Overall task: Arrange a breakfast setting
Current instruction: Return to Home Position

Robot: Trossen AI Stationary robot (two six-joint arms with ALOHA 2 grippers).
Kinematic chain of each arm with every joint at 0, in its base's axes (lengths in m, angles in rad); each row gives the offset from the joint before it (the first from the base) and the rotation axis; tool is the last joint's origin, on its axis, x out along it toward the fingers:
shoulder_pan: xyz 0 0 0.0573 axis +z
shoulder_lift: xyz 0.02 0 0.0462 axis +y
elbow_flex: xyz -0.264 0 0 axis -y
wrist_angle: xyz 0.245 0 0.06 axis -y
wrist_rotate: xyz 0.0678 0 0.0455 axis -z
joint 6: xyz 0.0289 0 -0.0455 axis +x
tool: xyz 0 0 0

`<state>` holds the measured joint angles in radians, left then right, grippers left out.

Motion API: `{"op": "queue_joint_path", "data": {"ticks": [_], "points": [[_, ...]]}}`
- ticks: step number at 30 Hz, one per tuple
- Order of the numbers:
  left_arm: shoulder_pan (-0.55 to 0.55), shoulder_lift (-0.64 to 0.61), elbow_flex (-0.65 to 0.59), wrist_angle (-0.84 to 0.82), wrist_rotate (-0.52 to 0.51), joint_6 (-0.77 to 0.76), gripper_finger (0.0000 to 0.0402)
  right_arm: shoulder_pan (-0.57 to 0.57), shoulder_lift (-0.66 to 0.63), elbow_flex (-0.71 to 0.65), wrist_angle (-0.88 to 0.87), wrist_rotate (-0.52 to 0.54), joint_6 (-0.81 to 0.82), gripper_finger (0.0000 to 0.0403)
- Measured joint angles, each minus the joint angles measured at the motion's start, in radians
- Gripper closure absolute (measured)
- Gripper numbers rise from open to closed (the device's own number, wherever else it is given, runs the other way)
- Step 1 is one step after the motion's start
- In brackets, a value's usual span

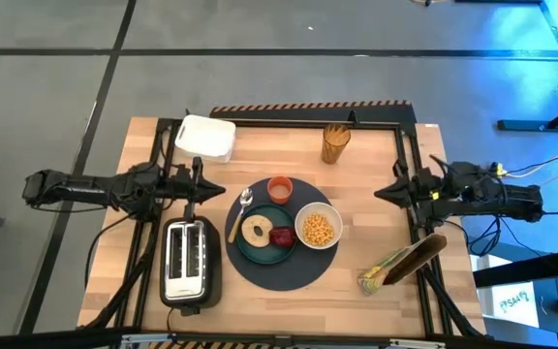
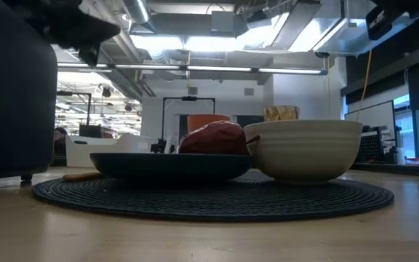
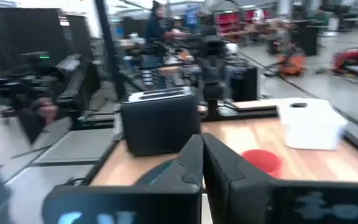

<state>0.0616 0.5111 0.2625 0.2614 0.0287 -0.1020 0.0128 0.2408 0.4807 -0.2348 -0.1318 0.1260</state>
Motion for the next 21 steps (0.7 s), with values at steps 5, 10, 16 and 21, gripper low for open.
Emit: {"op": "queue_joint_path", "data": {"ticks": [5, 10, 16, 21], "points": [[0.001, -0.075, -0.073, 0.022, -0.040, 0.000, 0.0399, 0.000, -0.026, -0.057, 0.030, 0.047, -0.004, 0.0402], [0.001, -0.186, -0.128, 0.017, -0.072, 0.001, 0.0400, 0.000, -0.075, -0.088, 0.022, 0.088, -0.004, 0.0402], [0.001, -0.326, -0.177, -0.038, -0.072, 0.000, 0.0401, 0.000, -0.161, -0.098, -0.032, 0.090, -0.004, 0.0402], [0.001, -0.438, -0.182, -0.189, -0.061, -0.001, 0.0401, 0.000, -0.233, -0.098, -0.097, 0.071, -0.024, 0.0402]]}}
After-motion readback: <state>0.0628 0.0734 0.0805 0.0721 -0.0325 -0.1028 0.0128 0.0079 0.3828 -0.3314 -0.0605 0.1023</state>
